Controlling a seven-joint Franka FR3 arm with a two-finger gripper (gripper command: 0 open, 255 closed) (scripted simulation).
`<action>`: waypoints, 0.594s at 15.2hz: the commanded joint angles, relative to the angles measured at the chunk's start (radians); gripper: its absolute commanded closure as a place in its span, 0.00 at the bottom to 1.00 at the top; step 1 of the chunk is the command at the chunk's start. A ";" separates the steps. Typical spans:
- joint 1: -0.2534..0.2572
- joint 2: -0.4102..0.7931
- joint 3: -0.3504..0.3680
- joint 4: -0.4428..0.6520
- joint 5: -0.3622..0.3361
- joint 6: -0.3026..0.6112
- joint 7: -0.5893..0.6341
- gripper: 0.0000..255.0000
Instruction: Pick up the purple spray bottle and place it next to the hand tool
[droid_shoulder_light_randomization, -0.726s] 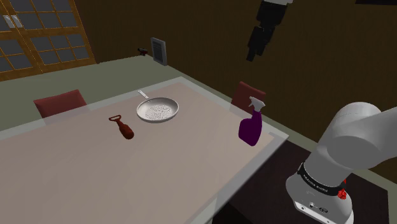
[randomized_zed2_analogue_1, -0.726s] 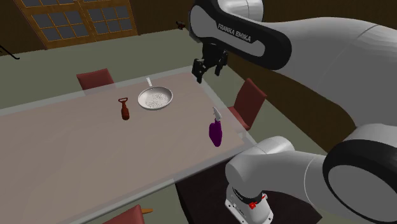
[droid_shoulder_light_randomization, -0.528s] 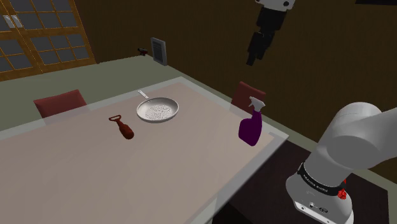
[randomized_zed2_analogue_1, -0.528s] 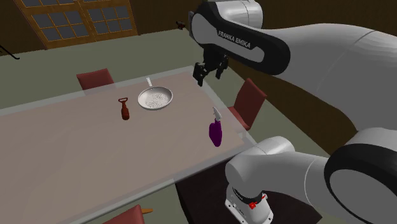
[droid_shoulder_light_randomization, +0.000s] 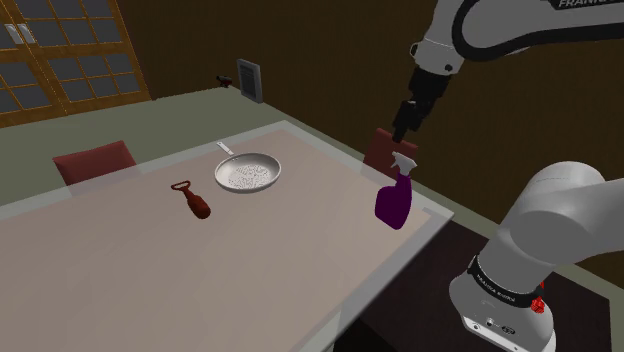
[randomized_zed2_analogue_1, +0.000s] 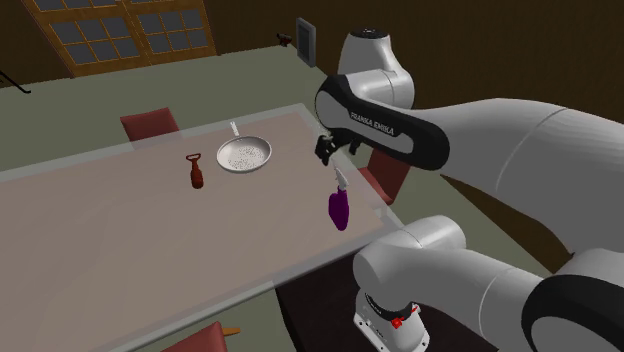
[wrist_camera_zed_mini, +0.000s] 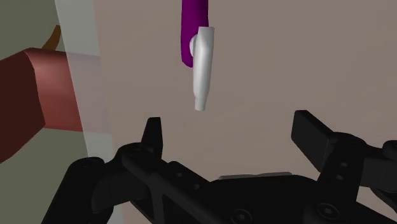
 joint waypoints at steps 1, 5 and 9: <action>-0.018 -0.027 -0.007 -0.082 -0.009 0.058 0.008 0.00; -0.028 -0.031 -0.010 -0.150 -0.013 0.124 0.014 0.00; -0.028 -0.005 -0.011 -0.191 -0.014 0.191 0.014 0.00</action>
